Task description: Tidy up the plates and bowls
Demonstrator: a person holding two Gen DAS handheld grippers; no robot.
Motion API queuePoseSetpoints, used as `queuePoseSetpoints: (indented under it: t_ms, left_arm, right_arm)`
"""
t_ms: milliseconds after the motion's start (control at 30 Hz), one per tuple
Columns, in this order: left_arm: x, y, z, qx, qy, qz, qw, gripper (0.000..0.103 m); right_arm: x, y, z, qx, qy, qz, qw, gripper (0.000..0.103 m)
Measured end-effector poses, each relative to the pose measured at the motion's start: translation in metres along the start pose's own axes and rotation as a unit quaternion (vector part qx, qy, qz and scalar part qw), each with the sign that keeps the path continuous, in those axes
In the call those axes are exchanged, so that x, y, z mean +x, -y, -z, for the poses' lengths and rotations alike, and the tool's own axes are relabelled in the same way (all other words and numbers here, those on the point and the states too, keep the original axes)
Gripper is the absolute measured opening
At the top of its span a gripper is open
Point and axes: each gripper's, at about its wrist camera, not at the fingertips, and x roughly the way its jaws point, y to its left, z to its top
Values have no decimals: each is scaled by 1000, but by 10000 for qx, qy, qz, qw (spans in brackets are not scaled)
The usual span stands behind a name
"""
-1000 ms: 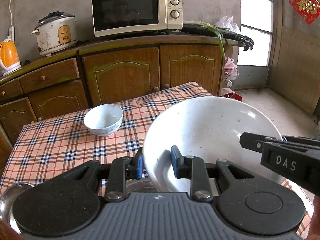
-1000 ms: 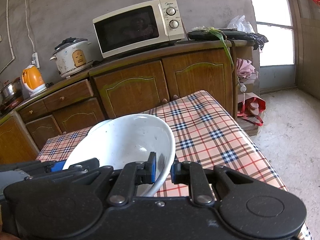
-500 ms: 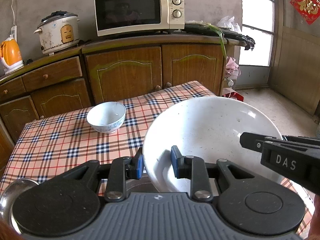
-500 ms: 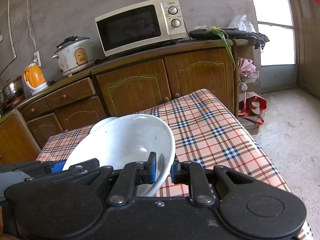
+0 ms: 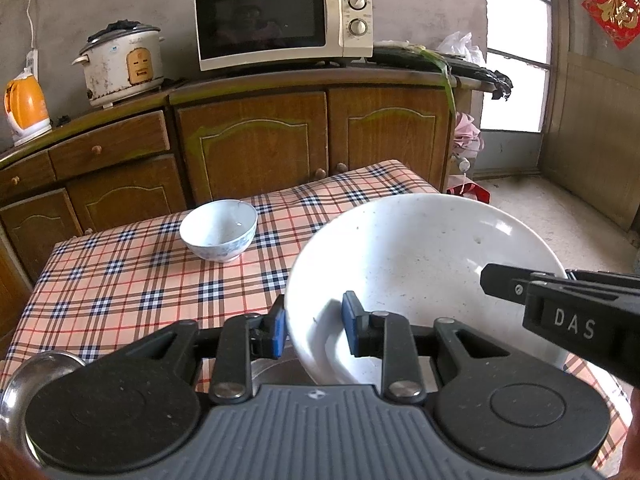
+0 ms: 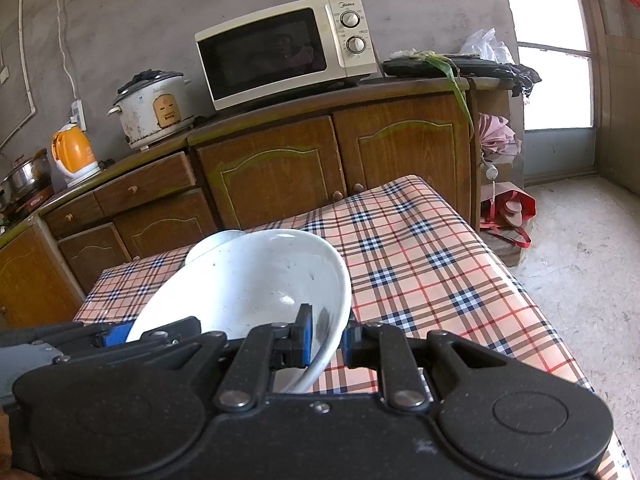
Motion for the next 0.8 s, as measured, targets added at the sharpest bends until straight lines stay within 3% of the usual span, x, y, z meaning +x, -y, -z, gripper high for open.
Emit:
queuePoseSetpoints:
  t_ms: [800]
  left_arm:
    - [-7, -11, 9, -58, -17, -115, 9999, 28]
  right_arm:
    - [-2, -16, 8, -67, -92, -120, 9999, 20]
